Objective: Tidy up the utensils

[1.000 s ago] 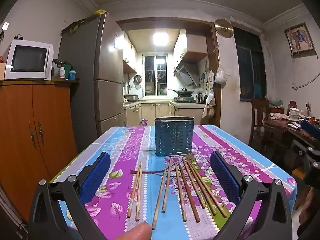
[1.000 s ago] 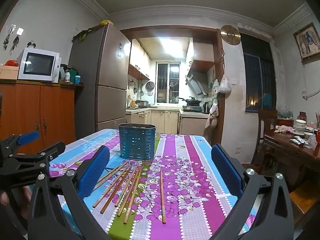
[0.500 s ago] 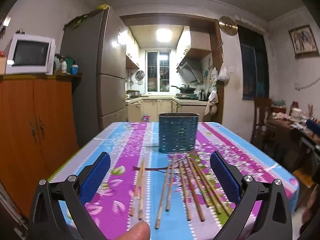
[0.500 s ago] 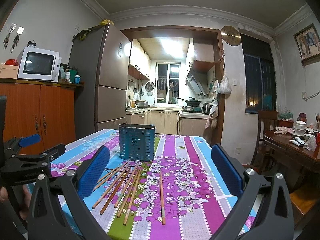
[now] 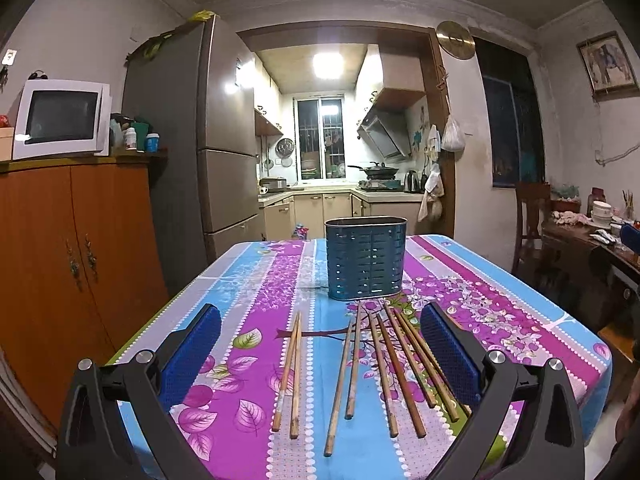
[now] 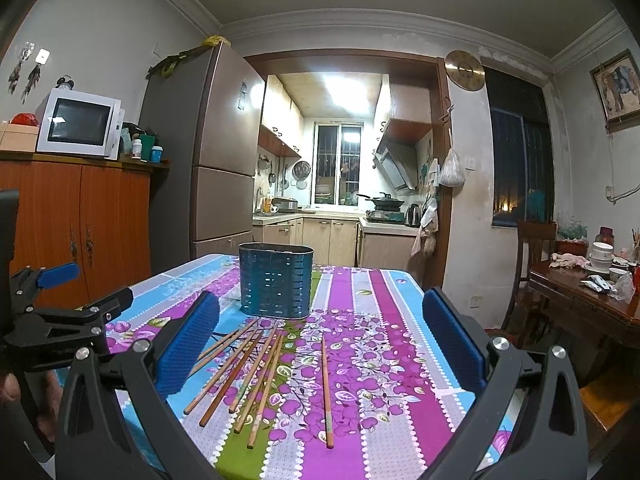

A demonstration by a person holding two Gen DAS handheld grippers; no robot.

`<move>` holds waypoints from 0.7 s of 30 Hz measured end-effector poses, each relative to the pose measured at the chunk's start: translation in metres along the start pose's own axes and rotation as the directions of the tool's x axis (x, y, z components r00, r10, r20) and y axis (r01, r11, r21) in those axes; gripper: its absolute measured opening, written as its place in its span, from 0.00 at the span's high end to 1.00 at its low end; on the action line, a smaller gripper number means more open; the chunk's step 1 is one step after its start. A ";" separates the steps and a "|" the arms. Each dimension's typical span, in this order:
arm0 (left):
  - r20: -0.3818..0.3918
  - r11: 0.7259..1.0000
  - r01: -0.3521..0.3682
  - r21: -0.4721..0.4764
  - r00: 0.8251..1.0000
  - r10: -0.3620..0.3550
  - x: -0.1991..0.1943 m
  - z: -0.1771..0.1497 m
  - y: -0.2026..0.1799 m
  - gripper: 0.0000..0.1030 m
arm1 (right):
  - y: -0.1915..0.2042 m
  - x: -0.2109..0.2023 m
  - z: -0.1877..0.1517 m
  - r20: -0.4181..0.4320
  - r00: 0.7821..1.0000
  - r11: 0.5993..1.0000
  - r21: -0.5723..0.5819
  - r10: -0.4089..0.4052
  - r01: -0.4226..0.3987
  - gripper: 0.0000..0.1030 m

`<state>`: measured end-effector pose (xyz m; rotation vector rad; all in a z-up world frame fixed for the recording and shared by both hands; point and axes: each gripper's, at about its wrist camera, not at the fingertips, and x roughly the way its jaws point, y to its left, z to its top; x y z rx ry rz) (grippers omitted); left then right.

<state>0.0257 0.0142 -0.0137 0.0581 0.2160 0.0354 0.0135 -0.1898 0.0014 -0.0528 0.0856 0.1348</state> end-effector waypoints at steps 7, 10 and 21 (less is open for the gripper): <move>-0.013 1.000 0.001 -0.001 1.000 -0.001 0.007 -0.002 -0.001 0.03 | 0.002 0.002 -0.002 -0.010 1.000 1.000 -0.002 0.004 -0.004 0.05; -0.014 1.000 0.001 -0.001 1.000 -0.001 0.008 -0.002 -0.001 0.03 | 0.002 0.003 -0.003 -0.014 1.000 1.000 -0.003 0.004 -0.004 0.05; -0.018 1.000 0.001 0.000 1.000 -0.001 0.012 -0.003 -0.001 0.03 | 0.004 0.006 -0.003 -0.019 1.000 1.000 -0.005 0.009 -0.009 0.05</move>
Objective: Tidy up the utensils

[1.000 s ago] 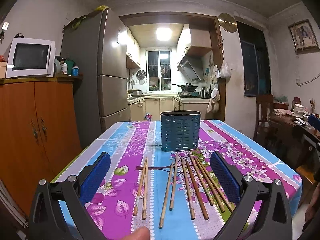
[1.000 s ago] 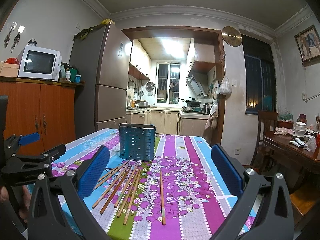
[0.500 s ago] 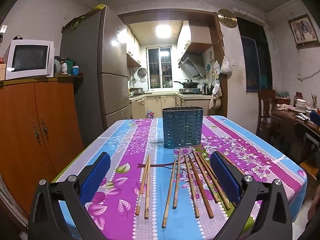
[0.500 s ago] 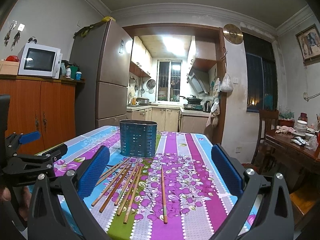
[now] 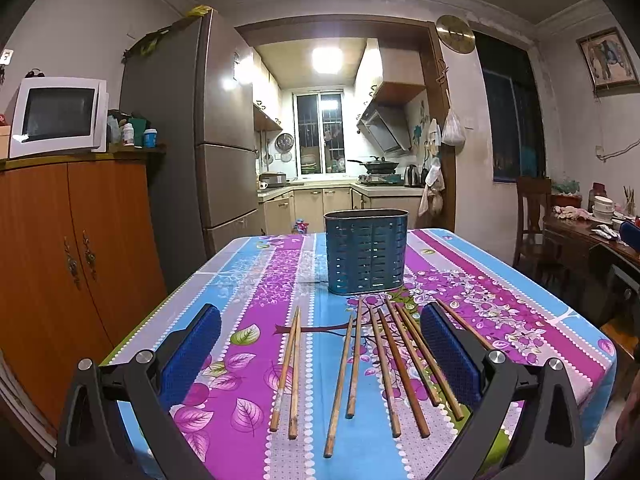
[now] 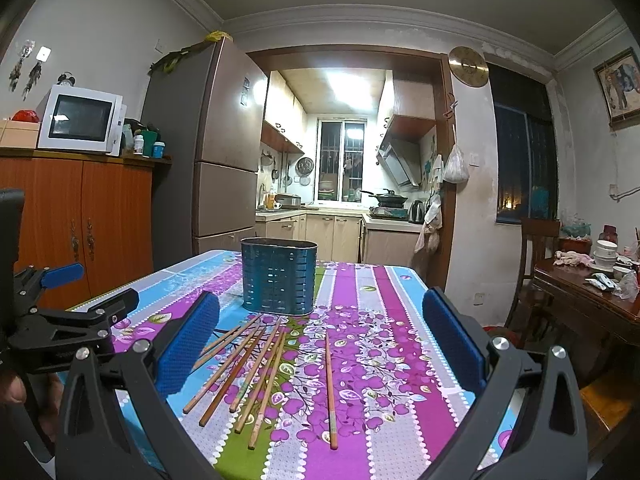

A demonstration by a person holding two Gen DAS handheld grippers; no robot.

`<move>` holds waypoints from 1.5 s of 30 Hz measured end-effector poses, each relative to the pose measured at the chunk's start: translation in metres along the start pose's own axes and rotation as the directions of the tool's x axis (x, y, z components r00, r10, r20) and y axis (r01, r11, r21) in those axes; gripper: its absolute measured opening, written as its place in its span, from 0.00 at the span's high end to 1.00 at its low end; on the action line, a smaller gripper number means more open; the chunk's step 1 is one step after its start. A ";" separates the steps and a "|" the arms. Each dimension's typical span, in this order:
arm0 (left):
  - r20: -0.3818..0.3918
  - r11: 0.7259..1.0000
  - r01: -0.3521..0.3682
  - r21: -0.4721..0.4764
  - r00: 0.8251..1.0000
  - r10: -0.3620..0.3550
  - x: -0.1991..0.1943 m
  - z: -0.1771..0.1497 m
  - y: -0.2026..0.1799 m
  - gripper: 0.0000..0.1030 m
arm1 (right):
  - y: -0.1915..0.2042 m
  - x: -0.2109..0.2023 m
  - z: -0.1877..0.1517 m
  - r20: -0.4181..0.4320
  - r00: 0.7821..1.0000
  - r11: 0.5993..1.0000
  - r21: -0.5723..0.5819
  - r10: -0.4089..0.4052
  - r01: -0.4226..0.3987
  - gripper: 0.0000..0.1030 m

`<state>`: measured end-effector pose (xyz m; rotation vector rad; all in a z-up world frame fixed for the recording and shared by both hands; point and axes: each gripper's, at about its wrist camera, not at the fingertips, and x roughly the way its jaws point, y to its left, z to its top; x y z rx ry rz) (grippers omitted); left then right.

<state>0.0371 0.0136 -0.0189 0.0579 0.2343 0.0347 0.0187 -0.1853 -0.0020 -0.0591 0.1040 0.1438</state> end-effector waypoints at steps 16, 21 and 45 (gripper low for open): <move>0.009 1.000 0.000 0.003 1.000 0.000 0.001 -0.002 0.001 0.03 | 0.003 0.000 0.001 -0.006 1.000 1.000 0.000 0.001 -0.001 0.05; 0.010 1.000 -0.002 0.004 1.000 0.002 0.000 -0.003 0.001 0.03 | 0.005 0.001 0.000 -0.007 1.000 1.000 0.000 0.004 -0.004 0.05; 0.024 1.000 -0.006 -0.025 1.000 0.007 0.000 -0.006 0.079 0.03 | -0.016 0.027 -0.051 -0.248 0.954 0.986 0.039 0.169 -0.164 0.60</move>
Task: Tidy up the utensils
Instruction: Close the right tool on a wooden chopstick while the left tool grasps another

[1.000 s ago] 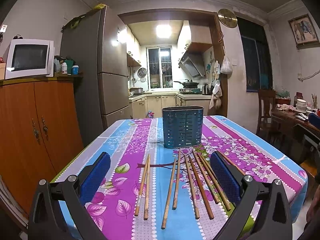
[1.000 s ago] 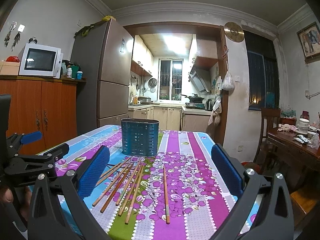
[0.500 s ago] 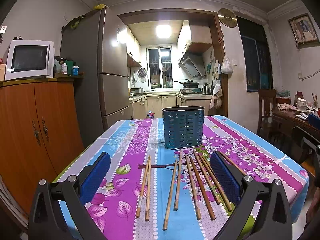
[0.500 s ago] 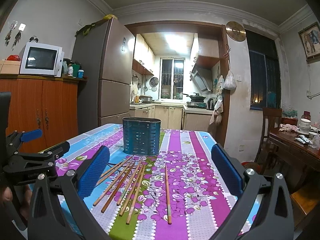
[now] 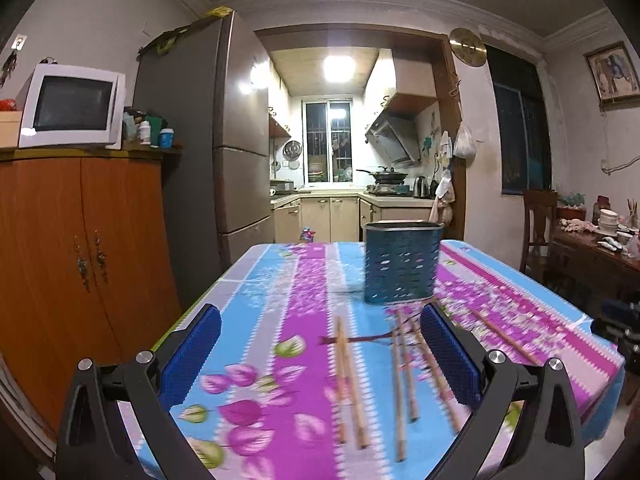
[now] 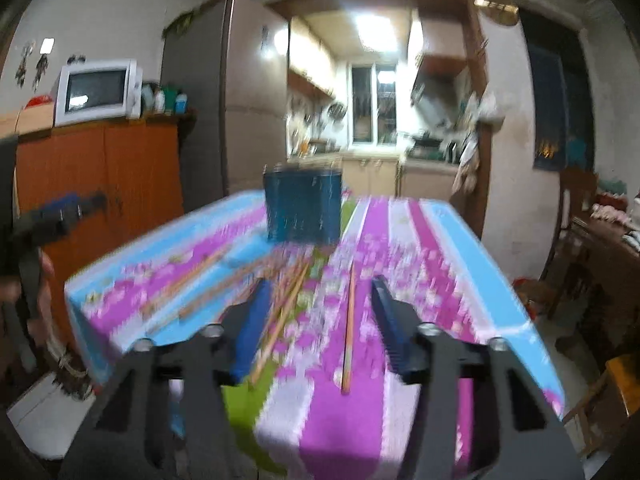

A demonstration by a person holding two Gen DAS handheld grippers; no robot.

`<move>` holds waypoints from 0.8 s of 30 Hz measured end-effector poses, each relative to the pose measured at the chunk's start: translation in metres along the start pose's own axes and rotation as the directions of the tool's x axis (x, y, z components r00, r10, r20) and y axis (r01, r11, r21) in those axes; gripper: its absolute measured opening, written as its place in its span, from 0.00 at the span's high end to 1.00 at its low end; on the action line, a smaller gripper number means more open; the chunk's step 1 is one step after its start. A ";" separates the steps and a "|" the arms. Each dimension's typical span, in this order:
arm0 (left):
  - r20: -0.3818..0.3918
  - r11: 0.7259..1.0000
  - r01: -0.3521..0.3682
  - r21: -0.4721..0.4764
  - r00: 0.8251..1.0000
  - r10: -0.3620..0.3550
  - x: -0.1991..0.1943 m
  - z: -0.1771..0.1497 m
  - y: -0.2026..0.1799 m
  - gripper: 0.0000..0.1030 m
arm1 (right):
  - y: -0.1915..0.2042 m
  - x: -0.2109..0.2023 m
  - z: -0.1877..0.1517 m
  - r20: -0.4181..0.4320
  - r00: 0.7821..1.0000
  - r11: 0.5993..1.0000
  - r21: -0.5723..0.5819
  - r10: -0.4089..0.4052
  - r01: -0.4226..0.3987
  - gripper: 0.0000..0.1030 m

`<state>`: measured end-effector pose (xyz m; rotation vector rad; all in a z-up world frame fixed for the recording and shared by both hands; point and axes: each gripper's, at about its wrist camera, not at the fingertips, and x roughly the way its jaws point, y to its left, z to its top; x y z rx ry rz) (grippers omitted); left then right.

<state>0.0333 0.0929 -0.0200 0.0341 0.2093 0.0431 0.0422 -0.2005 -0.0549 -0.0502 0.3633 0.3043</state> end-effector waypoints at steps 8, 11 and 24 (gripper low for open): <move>-0.096 0.999 0.042 -0.013 0.994 -0.043 0.009 -0.048 0.024 0.03 | -0.004 0.029 -0.058 -0.142 0.990 0.999 0.030 -0.017 0.022 0.74; -0.099 0.998 0.059 -0.018 0.993 -0.060 0.012 -0.057 0.024 0.04 | -0.007 0.036 -0.057 -0.144 0.989 0.999 0.032 -0.019 0.024 0.77; -0.147 0.993 0.108 -0.044 0.983 -0.113 0.032 -0.080 0.015 0.05 | 0.043 0.052 -0.054 -0.193 0.974 0.993 0.035 0.122 -0.117 0.77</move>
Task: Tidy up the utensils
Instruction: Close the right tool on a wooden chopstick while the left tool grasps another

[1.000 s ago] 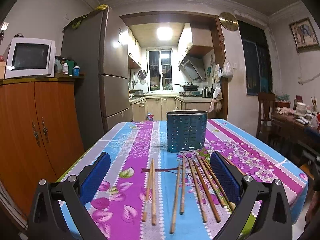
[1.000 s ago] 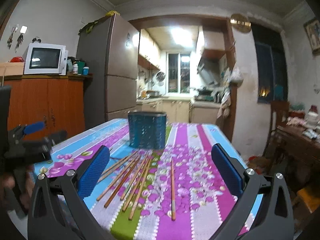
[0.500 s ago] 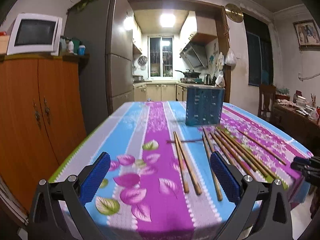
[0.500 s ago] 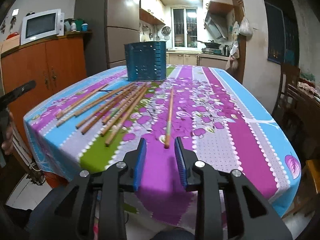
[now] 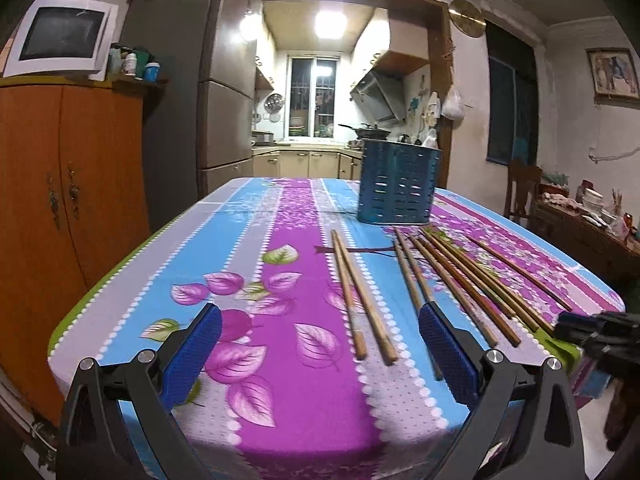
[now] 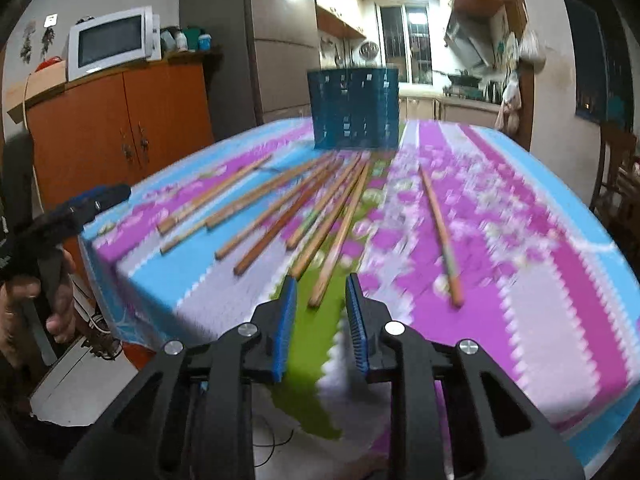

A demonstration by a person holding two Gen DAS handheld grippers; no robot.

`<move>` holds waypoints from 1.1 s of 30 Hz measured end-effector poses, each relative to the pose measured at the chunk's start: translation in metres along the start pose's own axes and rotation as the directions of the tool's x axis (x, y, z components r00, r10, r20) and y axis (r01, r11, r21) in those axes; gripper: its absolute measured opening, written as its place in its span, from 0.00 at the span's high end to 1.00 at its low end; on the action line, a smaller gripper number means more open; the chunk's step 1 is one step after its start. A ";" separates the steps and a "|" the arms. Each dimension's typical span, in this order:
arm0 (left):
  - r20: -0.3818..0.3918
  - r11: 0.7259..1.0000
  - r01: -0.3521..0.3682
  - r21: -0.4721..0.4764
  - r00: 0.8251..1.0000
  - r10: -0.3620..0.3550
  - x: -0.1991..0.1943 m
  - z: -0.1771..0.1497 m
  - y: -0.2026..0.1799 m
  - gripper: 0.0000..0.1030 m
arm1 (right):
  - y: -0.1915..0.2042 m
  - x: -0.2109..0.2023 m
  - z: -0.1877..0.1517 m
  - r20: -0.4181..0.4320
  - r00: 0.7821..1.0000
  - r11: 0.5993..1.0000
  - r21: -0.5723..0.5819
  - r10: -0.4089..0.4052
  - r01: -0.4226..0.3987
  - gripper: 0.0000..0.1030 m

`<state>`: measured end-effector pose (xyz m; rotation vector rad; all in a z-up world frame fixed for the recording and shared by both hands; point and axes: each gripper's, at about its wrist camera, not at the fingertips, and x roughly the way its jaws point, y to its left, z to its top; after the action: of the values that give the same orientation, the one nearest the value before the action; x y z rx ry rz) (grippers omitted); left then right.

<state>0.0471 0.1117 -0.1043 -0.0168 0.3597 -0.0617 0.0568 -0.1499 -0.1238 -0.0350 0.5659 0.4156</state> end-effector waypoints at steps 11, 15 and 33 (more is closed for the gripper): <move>-0.029 0.986 0.134 0.096 0.991 -0.132 -0.001 -0.018 -0.030 0.25 | -0.004 0.007 0.003 0.040 0.995 0.995 -0.027 -0.096 0.097 0.94; -0.075 0.968 0.202 0.152 0.978 -0.193 0.008 -0.026 -0.058 0.53 | -0.006 0.008 0.002 0.053 0.993 0.994 -0.023 -0.102 0.103 0.94; -0.024 0.974 0.171 0.146 0.985 -0.169 0.023 -0.048 -0.065 0.74 | -0.008 0.008 -0.009 0.106 0.992 0.996 -0.041 -0.074 0.079 0.93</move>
<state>0.0483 0.0453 -0.1557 0.0998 0.3636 -0.2580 0.0616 -0.1551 -0.1359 -0.0775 0.4508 0.3530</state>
